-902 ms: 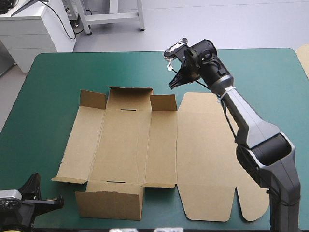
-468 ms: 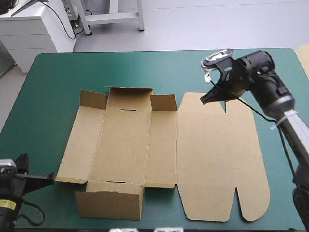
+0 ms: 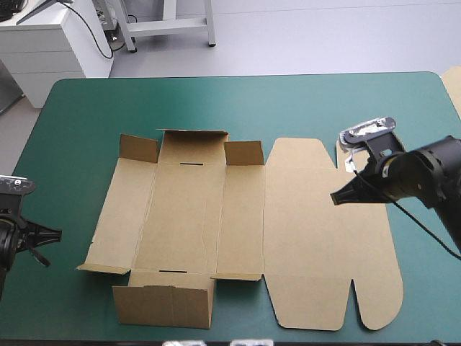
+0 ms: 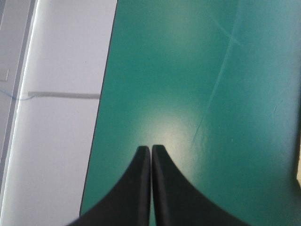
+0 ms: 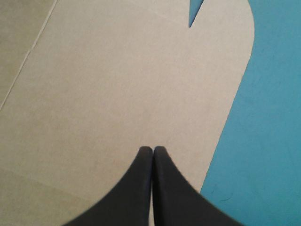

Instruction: Fold the box

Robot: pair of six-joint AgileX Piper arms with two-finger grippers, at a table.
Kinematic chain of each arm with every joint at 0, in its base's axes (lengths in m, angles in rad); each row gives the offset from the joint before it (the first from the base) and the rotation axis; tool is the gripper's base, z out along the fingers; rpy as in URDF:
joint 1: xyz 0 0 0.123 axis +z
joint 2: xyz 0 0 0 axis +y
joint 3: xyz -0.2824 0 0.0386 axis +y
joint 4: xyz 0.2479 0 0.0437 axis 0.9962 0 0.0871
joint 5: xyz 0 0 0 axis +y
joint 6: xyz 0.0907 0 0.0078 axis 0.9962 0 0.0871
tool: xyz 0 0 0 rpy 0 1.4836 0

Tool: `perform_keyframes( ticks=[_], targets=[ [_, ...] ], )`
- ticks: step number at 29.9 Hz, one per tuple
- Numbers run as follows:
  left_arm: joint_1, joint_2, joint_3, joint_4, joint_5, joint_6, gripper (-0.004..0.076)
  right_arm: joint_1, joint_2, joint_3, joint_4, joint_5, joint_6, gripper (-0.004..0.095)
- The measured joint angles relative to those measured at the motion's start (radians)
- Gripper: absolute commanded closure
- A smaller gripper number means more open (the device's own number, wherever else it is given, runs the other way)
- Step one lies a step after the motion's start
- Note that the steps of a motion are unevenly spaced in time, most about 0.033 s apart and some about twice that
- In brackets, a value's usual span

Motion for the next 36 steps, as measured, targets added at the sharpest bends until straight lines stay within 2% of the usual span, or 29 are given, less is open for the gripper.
perform_keyframes(
  ticks=[6, 9, 12, 16, 23, 29, 32, 34, 36],
  targets=[
    [0.047, 0.172, -0.079, -0.123, 0.021, 0.067, 0.0705, 0.000, -0.154, 0.131, 0.027, 0.000, 0.000, 0.0929],
    [0.146, 0.248, -0.121, -0.305, 0.017, 0.178, 0.0705, 0.000, -0.240, 0.182, 0.032, 0.000, 0.000, 0.0929],
    [0.278, 0.345, -0.142, -0.597, 0.023, 0.328, 0.0705, -0.001, -0.320, 0.228, 0.038, 0.000, 0.013, 0.0929],
    [0.393, 0.510, -0.155, -0.899, 0.100, 0.515, 0.0705, -0.001, -0.430, 0.270, 0.091, 0.000, 0.021, 0.0929],
    [0.407, 0.759, -0.208, -1.034, 0.116, 0.584, 0.0705, -0.001, -0.581, 0.308, 0.198, 0.000, 0.022, 0.0929],
    [0.407, 0.794, -0.209, -1.001, 0.115, 0.586, 0.0696, -0.001, -0.661, 0.339, 0.220, 0.000, 0.029, 0.0929],
    [0.407, 0.794, -0.210, -1.009, 0.115, 0.587, 0.0595, -0.001, -0.672, 0.362, 0.222, 0.000, 0.029, 0.0929],
    [0.407, 0.794, -0.210, -1.010, 0.115, 0.589, 0.0474, -0.001, -0.673, 0.368, 0.222, 0.000, 0.029, 0.0929],
    [0.407, 0.794, -0.210, -1.019, 0.115, 0.579, 0.0299, -0.001, -0.673, 0.371, 0.222, 0.000, 0.029, 0.0929]
  ],
)
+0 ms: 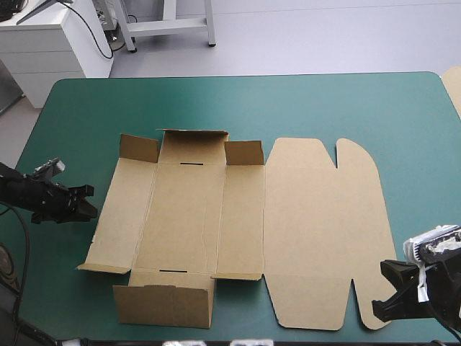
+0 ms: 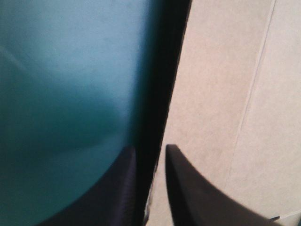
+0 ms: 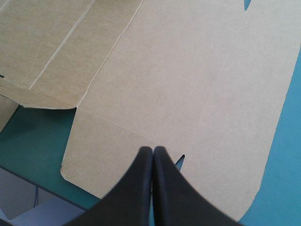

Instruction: Fold the box

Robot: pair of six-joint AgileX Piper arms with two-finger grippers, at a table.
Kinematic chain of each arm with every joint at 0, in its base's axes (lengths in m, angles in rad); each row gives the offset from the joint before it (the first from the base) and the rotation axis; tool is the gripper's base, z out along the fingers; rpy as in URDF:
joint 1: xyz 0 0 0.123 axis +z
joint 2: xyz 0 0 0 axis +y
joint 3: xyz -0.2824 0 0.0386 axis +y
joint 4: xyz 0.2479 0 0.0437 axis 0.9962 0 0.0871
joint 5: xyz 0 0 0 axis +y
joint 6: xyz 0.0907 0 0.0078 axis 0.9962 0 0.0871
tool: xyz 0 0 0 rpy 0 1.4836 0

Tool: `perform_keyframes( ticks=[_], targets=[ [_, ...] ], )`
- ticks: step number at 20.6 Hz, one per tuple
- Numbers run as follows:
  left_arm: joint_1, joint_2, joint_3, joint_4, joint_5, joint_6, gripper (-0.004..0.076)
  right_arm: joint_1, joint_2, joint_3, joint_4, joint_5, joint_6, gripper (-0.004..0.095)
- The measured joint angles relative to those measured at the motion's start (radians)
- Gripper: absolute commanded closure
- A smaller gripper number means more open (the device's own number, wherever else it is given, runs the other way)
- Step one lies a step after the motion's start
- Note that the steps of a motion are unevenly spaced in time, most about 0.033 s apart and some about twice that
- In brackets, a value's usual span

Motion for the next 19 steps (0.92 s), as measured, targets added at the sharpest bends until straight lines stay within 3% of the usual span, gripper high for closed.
perform_keyframes(
  ticks=[1, 3, 8, 14, 19],
  targets=[
    [0.000, 0.000, 0.000, -0.006, 0.000, -0.008, 0.0162, 0.000, 0.000, 0.000, 0.000, 0.000, 0.000, 0.0929],
    [0.000, 0.000, 0.000, -0.022, 0.001, -0.046, 0.0064, 0.000, 0.000, 0.003, 0.000, 0.000, 0.000, 0.0927],
    [-0.018, 0.000, 0.003, -0.019, -0.002, -0.164, 0.0066, 0.000, 0.000, 0.003, -0.004, 0.000, 0.000, 0.0927],
    [-0.167, -0.009, 0.057, 0.023, -0.004, -0.195, 0.0069, 0.000, 0.000, 0.003, -0.008, 0.000, 0.000, 0.0927],
    [-0.181, -0.017, 0.064, 0.004, -0.008, -0.252, 0.0069, 0.000, 0.000, 0.003, -0.008, 0.000, -0.001, 0.0927]
  ],
)
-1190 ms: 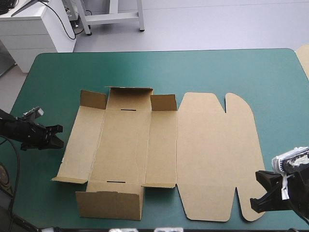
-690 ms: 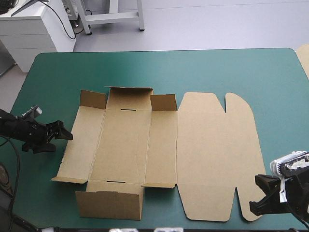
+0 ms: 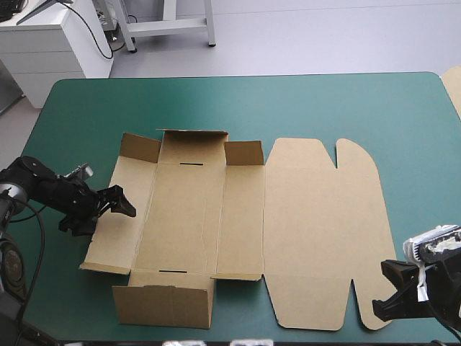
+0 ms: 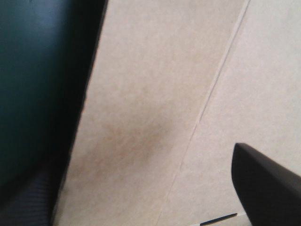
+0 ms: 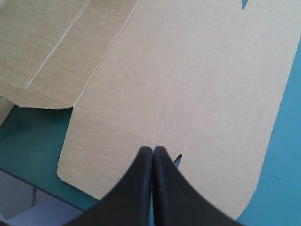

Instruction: Fold the box

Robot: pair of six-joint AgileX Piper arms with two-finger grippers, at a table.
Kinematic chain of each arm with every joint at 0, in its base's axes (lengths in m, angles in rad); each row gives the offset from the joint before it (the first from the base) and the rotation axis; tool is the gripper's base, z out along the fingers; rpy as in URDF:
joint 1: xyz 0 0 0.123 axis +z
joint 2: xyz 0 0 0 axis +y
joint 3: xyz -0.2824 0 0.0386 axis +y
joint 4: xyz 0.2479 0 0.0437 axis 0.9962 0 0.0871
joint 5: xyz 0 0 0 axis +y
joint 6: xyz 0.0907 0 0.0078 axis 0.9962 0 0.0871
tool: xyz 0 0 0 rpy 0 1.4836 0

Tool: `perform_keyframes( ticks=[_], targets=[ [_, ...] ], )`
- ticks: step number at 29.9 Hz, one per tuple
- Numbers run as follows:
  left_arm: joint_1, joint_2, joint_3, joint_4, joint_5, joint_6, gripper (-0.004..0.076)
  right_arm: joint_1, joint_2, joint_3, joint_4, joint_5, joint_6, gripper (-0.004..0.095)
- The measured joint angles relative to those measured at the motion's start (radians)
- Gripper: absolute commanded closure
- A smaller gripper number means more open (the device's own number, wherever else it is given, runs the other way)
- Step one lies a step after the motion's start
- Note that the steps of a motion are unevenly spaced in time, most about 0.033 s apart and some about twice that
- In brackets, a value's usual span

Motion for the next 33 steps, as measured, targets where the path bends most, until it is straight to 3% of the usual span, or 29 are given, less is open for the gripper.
perform_keyframes(
  ticks=[7, 18, 33],
  targets=[
    [-0.036, -0.033, 0.008, -0.035, 0.001, -0.007, 0.0084, 0.000, 0.000, 0.000, -0.003, 0.000, 0.000, 0.0927],
    [-0.091, -0.179, 0.010, -0.029, 0.011, -0.007, 0.0369, 0.000, 0.000, 0.000, -0.007, 0.000, 0.000, 0.0927],
    [-0.171, -0.204, 0.046, 0.045, 0.012, -0.012, 0.0376, 0.000, 0.000, 0.000, -0.008, 0.000, -0.003, 0.0927]
  ],
)
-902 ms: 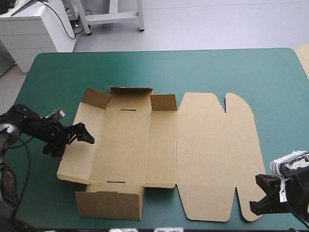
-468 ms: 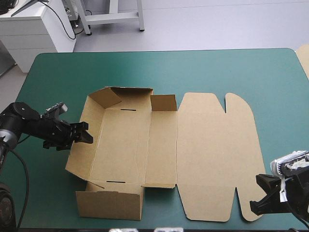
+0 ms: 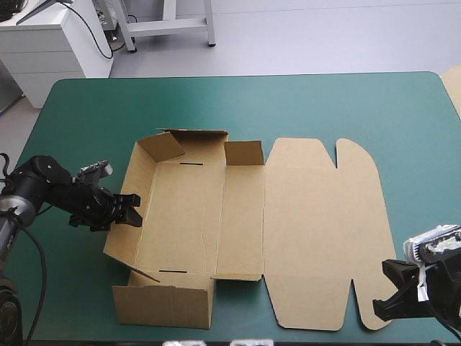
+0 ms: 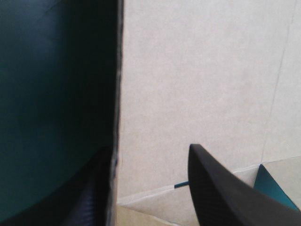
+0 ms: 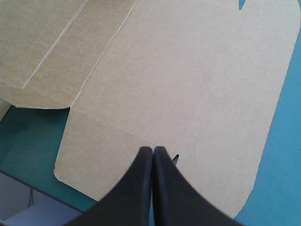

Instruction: Fold the box

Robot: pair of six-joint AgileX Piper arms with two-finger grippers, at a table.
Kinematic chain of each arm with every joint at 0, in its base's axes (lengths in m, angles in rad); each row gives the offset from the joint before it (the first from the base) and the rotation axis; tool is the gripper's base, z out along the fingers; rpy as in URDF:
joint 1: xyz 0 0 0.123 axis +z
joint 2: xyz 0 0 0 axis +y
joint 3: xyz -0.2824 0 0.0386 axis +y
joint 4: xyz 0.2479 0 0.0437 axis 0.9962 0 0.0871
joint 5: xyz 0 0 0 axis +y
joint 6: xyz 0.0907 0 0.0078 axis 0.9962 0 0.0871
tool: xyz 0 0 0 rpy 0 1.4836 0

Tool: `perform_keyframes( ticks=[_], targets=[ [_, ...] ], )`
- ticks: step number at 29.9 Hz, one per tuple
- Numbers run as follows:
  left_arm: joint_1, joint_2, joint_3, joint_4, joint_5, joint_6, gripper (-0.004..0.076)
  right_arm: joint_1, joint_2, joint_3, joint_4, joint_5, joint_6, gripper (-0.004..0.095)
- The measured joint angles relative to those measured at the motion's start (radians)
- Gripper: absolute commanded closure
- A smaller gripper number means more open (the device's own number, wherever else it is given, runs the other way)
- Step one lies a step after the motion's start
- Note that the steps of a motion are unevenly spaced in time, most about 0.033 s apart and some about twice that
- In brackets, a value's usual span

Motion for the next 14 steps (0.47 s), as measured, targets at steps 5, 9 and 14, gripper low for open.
perform_keyframes(
  ticks=[5, 9, 14],
  targets=[
    [0.000, 0.002, 0.000, 0.008, 0.000, -0.017, 0.0376, 0.000, 0.000, 0.000, 0.000, 0.000, 0.000, 0.0927],
    [0.000, 0.026, 0.000, 0.008, 0.000, -0.029, 0.0376, 0.000, 0.000, 0.000, 0.000, 0.000, 0.000, 0.0927],
    [0.000, 0.056, 0.000, 0.008, 0.000, -0.030, 0.0377, 0.000, 0.000, 0.000, 0.000, 0.000, 0.000, 0.0927]
  ],
)
